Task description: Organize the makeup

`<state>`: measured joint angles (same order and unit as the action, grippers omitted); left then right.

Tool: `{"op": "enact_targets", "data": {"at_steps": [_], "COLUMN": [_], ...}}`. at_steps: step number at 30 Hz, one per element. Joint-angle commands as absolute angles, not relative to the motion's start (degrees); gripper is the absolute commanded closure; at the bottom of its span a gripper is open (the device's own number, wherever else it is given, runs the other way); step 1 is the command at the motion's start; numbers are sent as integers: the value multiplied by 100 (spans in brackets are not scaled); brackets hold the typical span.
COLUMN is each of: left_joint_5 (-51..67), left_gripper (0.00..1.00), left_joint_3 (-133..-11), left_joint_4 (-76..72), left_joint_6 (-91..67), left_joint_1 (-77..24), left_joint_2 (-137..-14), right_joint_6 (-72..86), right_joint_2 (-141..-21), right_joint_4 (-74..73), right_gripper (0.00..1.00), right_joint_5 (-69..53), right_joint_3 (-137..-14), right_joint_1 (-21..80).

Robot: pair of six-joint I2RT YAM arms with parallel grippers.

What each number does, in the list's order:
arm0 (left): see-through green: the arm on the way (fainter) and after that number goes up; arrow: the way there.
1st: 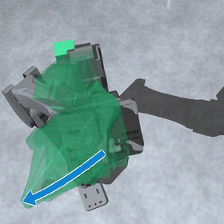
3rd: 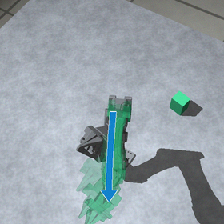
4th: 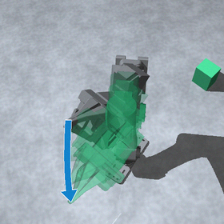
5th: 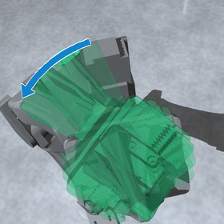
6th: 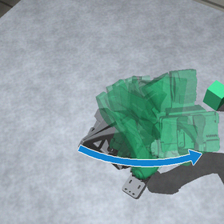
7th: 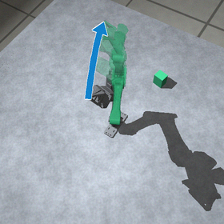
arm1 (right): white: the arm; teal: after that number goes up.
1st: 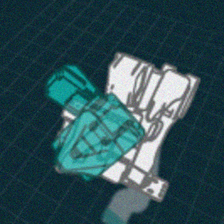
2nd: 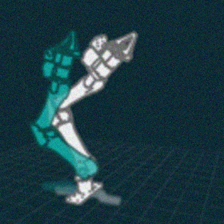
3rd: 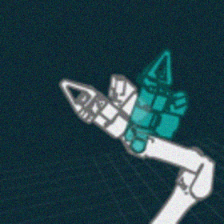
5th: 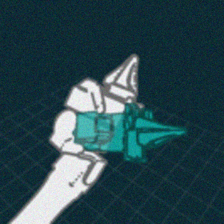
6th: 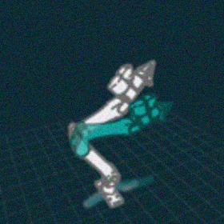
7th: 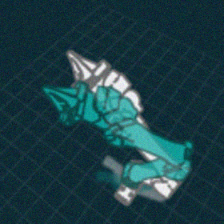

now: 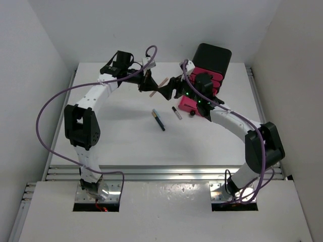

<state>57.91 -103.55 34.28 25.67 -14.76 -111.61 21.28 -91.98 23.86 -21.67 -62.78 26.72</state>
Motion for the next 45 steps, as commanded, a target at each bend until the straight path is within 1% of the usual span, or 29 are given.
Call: {"op": "enact_targets", "data": {"at_steps": [1, 8, 12, 15, 18, 19, 20, 22, 23, 26, 27, 28, 29, 30, 31, 32, 33, 34, 35, 36, 37, 38, 39, 40, 41, 43, 45], "left_joint_5": [6082, 6082, 6082, 6134, 6135, 6135, 6135, 6135, 6135, 6135, 6030, 5899, 5558, 5372, 5179, 4785, 4590, 4362, 3916, 3668, 3387, 2862, 2639, 2454, 2191, 2040, 1882], "left_gripper": [100, 100, 100, 100, 100, 100, 100, 100, 100, 100, 97, 76, 61, 50, 30, 24, 22, 21, 21, 21, 19, 19, 19, 19, 19, 19, 19], "left_joint_3": [-10345, -10292, -10178, -10125, -10072, -10072, -10072, -10072, -10072, -10072, -10072, -10072, -10072, -10124, -10125, -10125, -10125, -10125, -10125, -10125, -10125, -10125, -10125, -10125, -10064, -9722, -9249], "left_joint_4": [3120, 3067, 3015, 3015, 2962, 2962, 2910, 2909, 2909, 2909, 2840, 2839, 2839, 2839, 2839, 2839, 2839, 2839, 2839, 2839, 2943, 3014, 3110, 3320, 3401, 3472, 3472], "left_joint_6": [2153, 2153, 2153, 2153, 2153, 2153, 2153, 2153, 2153, 2092, 2040, 1874, 1794, 1715, 1662, 1661, 1661, 1609, 1608, 1608, 1608, 1739, 1836, 1950, 2116, 2196, 2259], "left_joint_1": [-1494, -1547, -1600, -1652, -1652, -1705, -1705, -1757, -1758, -1758, -1758, -1758, -1758, -1758, -1758, -1758, -1758, -1688, -1618, -1617, -1539, -1468, -1468, -1407, -1328, -1249, -1178], "left_joint_2": [-10749, -10696, -10696, -10696, -10696, -10696, -10696, -10696, -10696, -10696, -10748, -10749, -10749, -10749, -10749, -10749, -10749, -10749, -10679, -10679, -10627, -10626, -10565, -10495, -10442, -10240, -10064], "right_joint_6": [3198, 3630, 3788, 3885, 3955, 3964, 4007, 4052, 4069, 4052, 3939, 3885, 3815, 3466, 3298, 3157, 2329, 1981, 1255, 700, 207, 54, -391, -1083, -1281, -1844, -2204], "right_joint_2": [-9395, -9606, -9799, -9905, -9984, -10028, -10063, -10142, -10160, -10178, -10160, -10143, -10125, -10038, -10011, -9959, -9958, -9967, -10010, -10072, -10098, -10168, -10273, -10361, -10519, -10818, -11213], "right_joint_4": [3190, 3357, 3541, 3664, 3709, 3709, 3726, 3762, 3814, 3771, 3753, 3736, 3692, 3404, 3201, 2999, 2231, 1919, 1612, 817, 635, 276, 72, -556, -736, -1306, -1467], "right_gripper": [29, 35, 37, 40, 45, 49, 58, 66, 77, 100, 100, 100, 100, 100, 100, 100, 100, 100, 100, 100, 100, 100, 100, 100, 100, 100, 100], "right_joint_5": [-1548, -1090, -1177, -1257, -1327, -1318, -1327, -1318, -1318, -1327, -1318, -1310, -1283, -1196, -1039, -907, -862, -670, -537, -362, -21, -9, 148, 532, 641, 861, 1063], "right_joint_3": [-6205, -6214, -6345, -6399, -6416, -6433, -6451, -6460, -6460, -6530, -6530, -6513, -6495, -6521, -6565, -6774, -6907, -7152, -7441, -7557, -7654, -7873, -7971, -8172, -8365, -8655, -8875], "right_joint_1": [2646, 2663, 2663, 2680, 2672, 2707, 2698, 2690, 2698, 2681, 2715, 2698, 2681, 2655, 2646, 2576, 2523, 2496, 2409, 2391, 2347, 2181, 2127, 2049, 1996, 1908, 1855]}}
